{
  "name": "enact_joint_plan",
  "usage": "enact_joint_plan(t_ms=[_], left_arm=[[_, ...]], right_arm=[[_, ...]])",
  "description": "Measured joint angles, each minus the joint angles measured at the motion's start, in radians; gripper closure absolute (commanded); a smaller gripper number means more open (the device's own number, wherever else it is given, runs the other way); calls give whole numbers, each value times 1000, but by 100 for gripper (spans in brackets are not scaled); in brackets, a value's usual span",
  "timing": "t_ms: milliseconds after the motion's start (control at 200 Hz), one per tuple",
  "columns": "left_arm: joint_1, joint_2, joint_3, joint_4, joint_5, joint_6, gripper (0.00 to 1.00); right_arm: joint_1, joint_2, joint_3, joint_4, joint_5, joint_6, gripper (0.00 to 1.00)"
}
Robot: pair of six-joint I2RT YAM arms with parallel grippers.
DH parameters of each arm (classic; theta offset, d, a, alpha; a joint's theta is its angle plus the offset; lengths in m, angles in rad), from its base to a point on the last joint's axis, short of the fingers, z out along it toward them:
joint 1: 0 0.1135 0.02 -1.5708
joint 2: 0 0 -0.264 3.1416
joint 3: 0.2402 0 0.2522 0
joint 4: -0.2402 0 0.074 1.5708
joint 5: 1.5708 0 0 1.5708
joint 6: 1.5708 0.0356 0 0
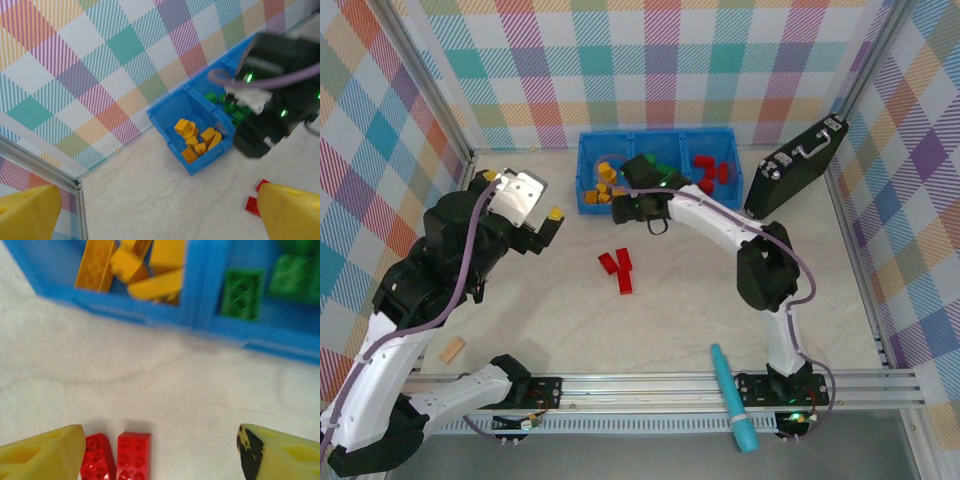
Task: Sort the legos into containers by color
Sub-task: Pick up the lego from the center of the table.
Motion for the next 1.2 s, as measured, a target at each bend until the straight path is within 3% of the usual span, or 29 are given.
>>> enact_joint_plan(t_ms=[415, 720, 970, 1200], left_arm=[[-33, -67, -44, 13, 1, -29, 0], [-70, -129, -113, 117, -117, -72, 0], [-94, -89, -103, 99, -80, -93, 0], [-95, -107, -118, 57, 35, -89, 0]], right_arm=[[93, 139, 12, -55, -25, 78, 19], [96, 157, 11, -61, -29, 107, 20], [101, 172, 10, -72, -34, 111, 21], [101, 173, 7, -74, -32, 127, 31]])
